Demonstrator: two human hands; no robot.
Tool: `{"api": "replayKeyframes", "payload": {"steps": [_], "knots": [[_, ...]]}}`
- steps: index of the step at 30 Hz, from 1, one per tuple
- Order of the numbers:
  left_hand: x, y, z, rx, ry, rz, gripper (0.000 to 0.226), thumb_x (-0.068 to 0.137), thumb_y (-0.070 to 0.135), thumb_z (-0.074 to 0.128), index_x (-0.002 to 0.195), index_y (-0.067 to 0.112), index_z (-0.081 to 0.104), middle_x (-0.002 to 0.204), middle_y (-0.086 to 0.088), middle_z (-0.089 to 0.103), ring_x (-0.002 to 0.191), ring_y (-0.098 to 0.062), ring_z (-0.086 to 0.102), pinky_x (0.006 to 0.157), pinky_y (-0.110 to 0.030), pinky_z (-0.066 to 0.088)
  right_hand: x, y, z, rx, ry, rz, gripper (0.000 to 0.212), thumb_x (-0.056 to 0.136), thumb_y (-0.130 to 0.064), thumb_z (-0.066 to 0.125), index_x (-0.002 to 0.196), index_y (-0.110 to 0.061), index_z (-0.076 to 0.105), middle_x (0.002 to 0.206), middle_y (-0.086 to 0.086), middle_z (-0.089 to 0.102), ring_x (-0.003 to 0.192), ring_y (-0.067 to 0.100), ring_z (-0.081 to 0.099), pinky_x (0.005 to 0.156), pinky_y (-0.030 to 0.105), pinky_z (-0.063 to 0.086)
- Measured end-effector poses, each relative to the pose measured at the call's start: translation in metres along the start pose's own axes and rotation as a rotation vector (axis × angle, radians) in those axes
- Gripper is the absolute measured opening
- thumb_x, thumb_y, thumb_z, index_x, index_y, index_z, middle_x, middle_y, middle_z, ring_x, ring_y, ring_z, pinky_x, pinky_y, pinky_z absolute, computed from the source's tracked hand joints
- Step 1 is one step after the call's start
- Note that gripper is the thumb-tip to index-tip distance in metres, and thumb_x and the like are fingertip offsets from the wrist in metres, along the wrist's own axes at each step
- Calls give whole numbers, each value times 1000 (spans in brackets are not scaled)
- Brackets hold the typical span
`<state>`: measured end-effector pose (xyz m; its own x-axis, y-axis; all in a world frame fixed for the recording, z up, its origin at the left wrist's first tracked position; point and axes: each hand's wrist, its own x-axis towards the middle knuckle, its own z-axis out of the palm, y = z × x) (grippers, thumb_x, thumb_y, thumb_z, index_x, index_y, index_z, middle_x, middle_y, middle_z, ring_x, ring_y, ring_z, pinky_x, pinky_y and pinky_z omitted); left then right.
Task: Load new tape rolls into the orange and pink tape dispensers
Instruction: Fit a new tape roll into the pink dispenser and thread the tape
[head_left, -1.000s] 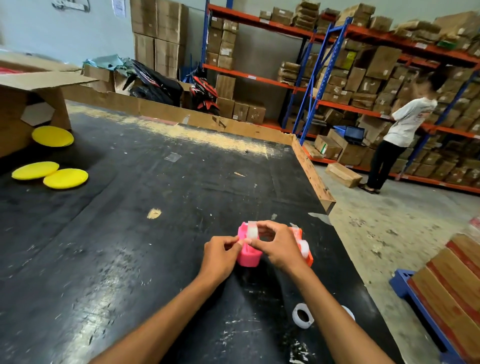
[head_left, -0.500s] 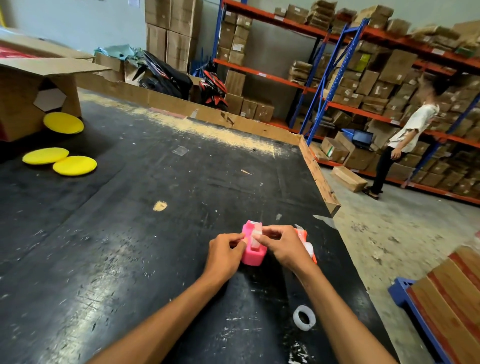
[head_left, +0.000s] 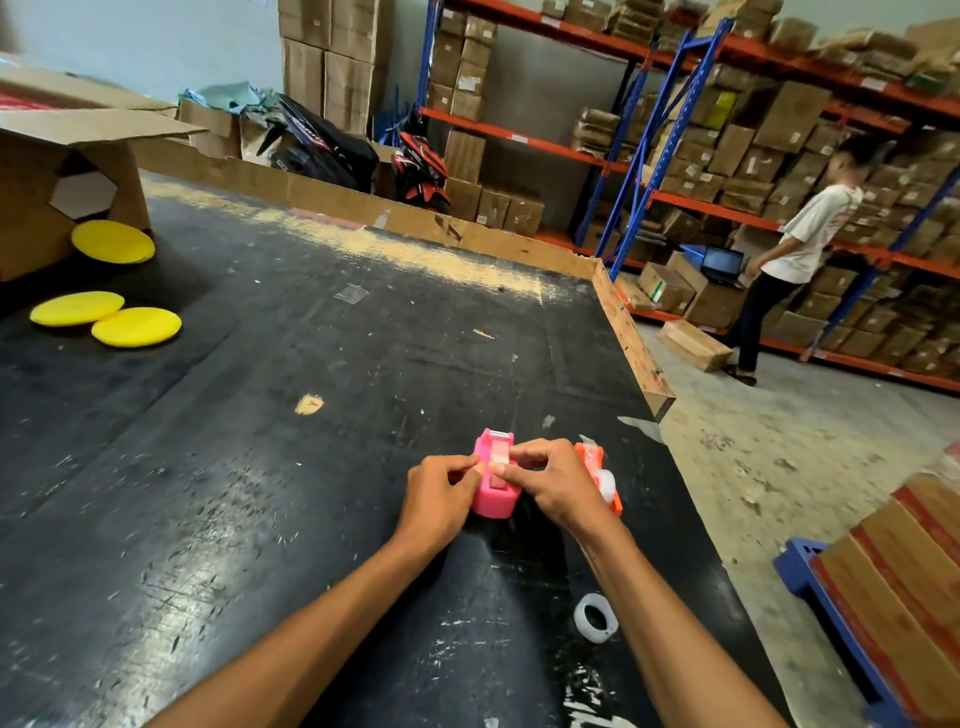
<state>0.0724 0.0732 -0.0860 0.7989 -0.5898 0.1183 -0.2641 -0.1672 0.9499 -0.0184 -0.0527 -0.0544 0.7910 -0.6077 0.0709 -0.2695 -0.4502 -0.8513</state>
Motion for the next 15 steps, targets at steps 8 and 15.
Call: {"api": "replayKeyframes", "payload": {"steps": [8, 15], "knots": [[-1, 1, -3, -6, -19, -1, 29, 85, 17, 63, 112, 12, 72, 108, -5, 76, 96, -13, 69, 87, -27, 53, 2, -3, -2, -29, 32, 21, 17, 84, -22, 70, 97, -12, 75, 88, -4, 72, 85, 10, 67, 81, 27, 51], [-1, 0, -2, -1, -14, -1, 29, 85, 19, 63, 112, 13, 72, 105, -5, 76, 94, -12, 69, 82, -23, 51, 5, -5, 4, -31, 81, 47, 18, 83, -29, 70, 75, -14, 76, 63, -8, 67, 59, 1, 58, 59, 18, 42]]}}
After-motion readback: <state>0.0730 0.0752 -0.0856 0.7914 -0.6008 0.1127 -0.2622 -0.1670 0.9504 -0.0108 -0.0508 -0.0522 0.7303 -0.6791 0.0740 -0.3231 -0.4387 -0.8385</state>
